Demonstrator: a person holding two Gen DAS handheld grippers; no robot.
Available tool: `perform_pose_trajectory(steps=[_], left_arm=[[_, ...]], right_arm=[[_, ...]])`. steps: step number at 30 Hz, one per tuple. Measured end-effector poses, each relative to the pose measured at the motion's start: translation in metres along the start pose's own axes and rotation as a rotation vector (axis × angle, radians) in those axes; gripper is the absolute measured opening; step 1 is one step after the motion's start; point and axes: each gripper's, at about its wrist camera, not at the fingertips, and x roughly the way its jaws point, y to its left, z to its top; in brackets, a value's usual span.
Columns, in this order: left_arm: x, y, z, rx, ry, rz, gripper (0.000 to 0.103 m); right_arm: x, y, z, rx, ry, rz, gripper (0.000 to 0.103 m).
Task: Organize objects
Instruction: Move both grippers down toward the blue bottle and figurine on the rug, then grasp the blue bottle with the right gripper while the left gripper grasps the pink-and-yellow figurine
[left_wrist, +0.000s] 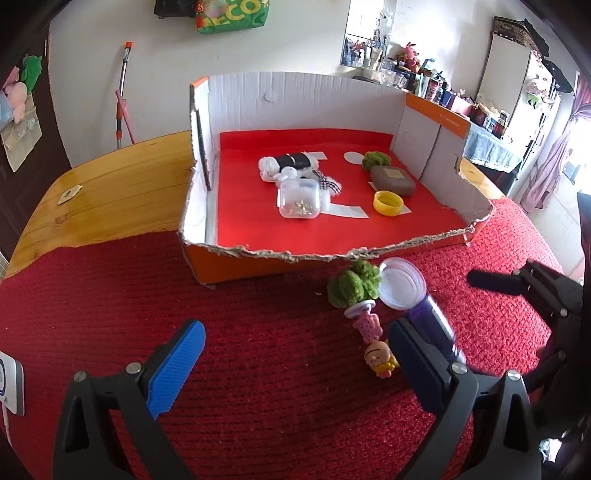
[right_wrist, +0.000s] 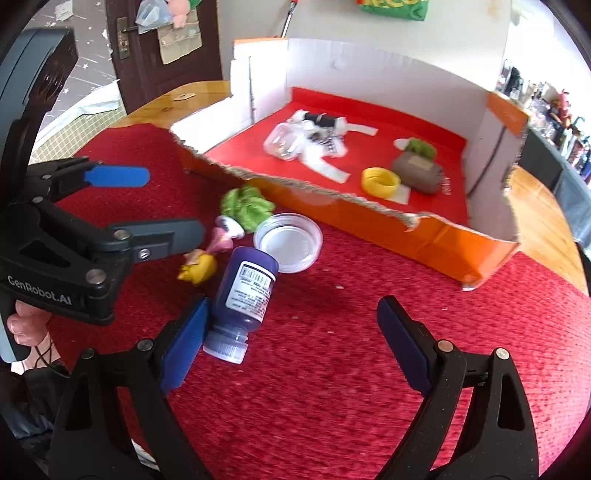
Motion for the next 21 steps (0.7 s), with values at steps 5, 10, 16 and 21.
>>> perform_pose_trajectory(steps=[5, 10, 16, 21], left_arm=[[0.002, -0.004, -0.001, 0.009, 0.005, -0.017, 0.101], [0.004, -0.012, -0.003, 0.042, 0.019, -0.035, 0.095], [0.010, -0.024, -0.009, 0.091, 0.038, -0.033, 0.079], [0.014, -0.032, -0.010, 0.115, 0.030, -0.012, 0.070]], right_arm=[[-0.008, -0.024, 0.000, 0.056, -0.019, -0.045, 0.091], [-0.008, -0.037, 0.002, 0.086, -0.028, -0.036, 0.086], [0.004, -0.032, 0.001, 0.078, 0.009, 0.006, 0.052], [0.004, -0.028, 0.002, 0.059, 0.000, 0.012, 0.043]])
